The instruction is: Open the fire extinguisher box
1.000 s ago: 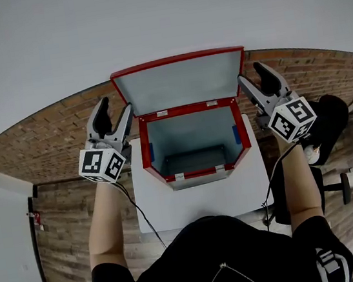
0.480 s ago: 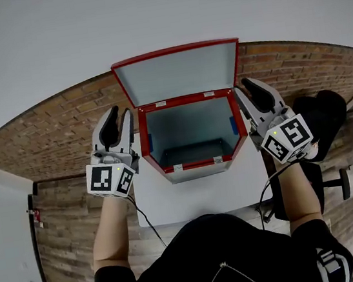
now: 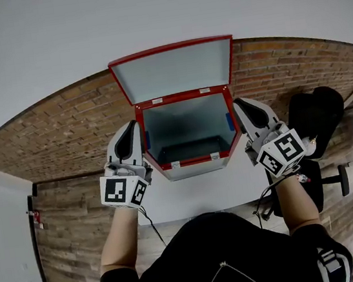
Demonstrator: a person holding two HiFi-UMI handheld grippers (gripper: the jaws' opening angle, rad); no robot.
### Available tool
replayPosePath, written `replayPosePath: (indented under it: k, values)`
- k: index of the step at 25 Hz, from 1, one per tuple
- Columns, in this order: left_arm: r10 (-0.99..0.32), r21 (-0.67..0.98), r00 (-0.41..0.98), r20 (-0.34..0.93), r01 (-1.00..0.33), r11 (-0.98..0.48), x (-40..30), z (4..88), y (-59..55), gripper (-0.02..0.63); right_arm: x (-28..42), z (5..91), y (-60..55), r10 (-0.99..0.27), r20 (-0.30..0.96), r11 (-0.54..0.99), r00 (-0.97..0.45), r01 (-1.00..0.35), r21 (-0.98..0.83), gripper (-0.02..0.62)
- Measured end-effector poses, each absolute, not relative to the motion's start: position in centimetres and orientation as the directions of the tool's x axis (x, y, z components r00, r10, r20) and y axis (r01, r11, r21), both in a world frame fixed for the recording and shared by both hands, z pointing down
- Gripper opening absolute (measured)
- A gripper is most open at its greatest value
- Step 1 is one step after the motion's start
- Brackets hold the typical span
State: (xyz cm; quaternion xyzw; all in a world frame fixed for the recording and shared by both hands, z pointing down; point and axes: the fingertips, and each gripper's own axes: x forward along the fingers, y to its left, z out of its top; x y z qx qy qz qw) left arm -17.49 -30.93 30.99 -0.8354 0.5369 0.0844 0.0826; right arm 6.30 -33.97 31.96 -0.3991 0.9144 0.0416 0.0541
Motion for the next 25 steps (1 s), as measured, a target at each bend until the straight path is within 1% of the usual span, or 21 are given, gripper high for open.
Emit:
replayPosePath:
  k: [6, 16, 25]
  values:
    - [-0.887, -0.016, 0.421, -0.189, -0.904, -0.426, -16.0, 33.8, -29.8, 0.048, 5.6, 34.7, -32.7, -0.731, -0.092, 0.68, -0.676, -0.732, -0.021, 0.025]
    - [-0.881, 0.036, 0.464, -0.092, -0.883, -0.469, -13.3, 39.3, -28.1, 0.048, 2.6, 39.0, -30.5, -0.711, -0.016, 0.703, -0.703, -0.71, -0.033, 0.02]
    - [-0.862, 0.062, 0.504, -0.058, -0.86, -0.507, -11.2, 41.5, -26.6, 0.048, 1.1, 41.0, -29.0, -0.7, 0.024, 0.713, -0.714, -0.7, -0.049, 0.02]
